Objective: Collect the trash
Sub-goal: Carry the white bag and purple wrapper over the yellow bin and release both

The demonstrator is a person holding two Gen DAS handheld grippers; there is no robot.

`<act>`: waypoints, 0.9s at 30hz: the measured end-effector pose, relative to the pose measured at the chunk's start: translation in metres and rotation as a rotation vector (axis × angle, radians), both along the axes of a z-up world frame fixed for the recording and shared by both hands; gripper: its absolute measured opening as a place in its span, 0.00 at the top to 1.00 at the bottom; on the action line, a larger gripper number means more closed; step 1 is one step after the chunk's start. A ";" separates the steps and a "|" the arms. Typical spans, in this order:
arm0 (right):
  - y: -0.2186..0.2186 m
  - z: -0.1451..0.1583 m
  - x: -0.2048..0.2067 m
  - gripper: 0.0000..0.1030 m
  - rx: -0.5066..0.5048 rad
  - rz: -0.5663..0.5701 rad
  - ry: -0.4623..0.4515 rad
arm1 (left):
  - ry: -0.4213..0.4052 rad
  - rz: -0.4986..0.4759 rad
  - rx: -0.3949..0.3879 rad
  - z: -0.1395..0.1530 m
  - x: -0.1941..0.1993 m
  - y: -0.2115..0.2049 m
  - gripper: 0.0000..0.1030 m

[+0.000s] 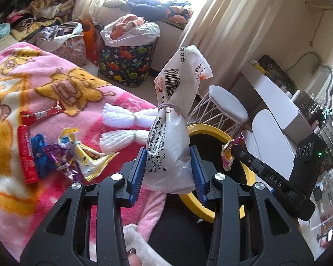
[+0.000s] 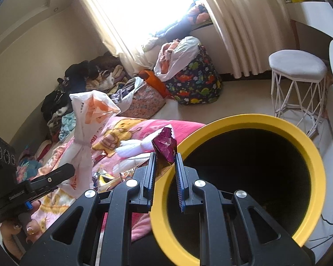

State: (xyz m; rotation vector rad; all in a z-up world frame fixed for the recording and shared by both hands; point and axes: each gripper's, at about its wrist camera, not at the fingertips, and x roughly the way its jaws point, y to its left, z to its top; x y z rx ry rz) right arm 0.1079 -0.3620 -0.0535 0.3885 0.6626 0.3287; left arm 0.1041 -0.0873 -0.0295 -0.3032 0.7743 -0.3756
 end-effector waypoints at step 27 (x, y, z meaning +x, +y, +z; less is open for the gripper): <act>-0.062 -0.018 -0.002 0.84 0.010 -0.193 0.031 | 0.054 -0.151 0.040 -0.023 0.002 -0.074 0.69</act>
